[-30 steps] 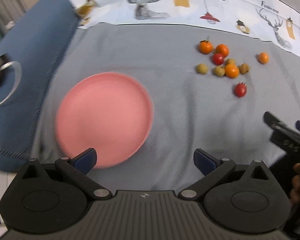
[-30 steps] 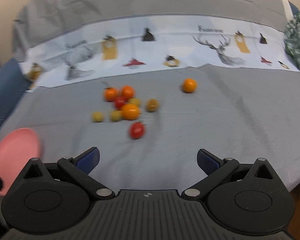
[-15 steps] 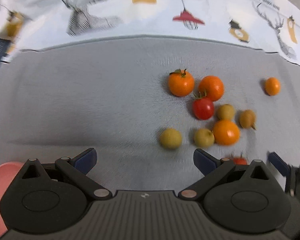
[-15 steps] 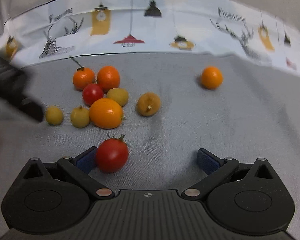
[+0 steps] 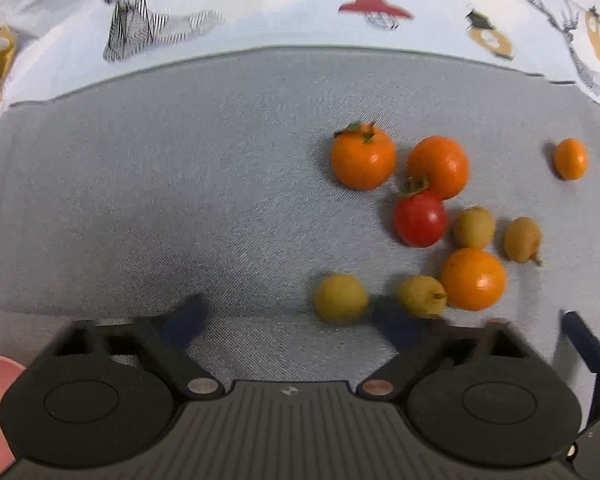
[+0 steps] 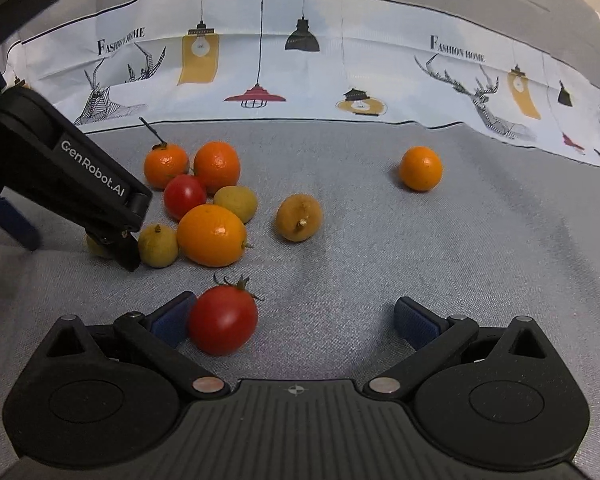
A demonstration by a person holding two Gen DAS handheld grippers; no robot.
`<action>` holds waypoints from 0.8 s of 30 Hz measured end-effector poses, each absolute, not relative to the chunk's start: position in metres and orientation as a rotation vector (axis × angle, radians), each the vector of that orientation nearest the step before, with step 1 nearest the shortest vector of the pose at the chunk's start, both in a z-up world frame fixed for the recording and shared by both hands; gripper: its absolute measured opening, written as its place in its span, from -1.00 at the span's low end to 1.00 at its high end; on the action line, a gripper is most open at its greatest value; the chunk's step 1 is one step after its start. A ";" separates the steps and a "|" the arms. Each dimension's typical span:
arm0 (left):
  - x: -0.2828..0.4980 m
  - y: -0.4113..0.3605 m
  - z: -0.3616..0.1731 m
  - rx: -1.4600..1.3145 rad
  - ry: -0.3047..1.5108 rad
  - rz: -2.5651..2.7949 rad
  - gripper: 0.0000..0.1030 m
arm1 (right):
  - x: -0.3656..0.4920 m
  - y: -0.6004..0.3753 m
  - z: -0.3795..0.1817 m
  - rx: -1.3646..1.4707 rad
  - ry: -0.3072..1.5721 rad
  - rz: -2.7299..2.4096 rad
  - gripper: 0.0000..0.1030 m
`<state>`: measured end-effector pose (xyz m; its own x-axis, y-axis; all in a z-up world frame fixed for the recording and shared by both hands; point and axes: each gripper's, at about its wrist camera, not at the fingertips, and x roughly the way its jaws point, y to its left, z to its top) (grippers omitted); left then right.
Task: Organize fruits
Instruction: 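Grasp the yellow fruit with the left tool while the right tool grasps a red cherry tomato, then carry the yellow fruit and red tomato over the pink plate with both tools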
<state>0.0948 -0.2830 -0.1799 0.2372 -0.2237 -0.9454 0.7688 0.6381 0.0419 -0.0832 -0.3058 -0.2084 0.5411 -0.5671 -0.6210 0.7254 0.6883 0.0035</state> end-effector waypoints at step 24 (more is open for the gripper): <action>0.029 -0.174 -0.086 0.454 0.921 -0.843 -0.44 | -0.116 -0.290 -0.169 0.252 0.500 -0.750 -0.38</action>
